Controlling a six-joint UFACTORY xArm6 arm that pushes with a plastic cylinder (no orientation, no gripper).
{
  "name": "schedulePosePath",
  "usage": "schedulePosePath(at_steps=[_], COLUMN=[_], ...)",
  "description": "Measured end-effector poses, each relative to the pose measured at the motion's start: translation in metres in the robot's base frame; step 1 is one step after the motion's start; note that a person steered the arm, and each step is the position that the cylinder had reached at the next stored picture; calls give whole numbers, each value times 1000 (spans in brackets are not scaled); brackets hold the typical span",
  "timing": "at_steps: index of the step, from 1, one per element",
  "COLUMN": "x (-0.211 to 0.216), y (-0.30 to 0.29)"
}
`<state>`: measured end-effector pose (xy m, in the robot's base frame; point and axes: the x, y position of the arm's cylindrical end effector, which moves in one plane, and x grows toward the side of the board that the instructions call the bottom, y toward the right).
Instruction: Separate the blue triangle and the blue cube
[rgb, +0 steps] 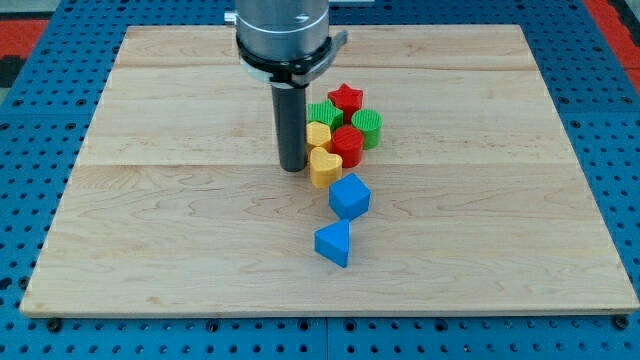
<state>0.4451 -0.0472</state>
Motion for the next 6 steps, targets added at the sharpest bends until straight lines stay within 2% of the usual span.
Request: schedulePosePath(at_steps=[1, 3, 6], x=[34, 94, 97], y=[-23, -23, 22])
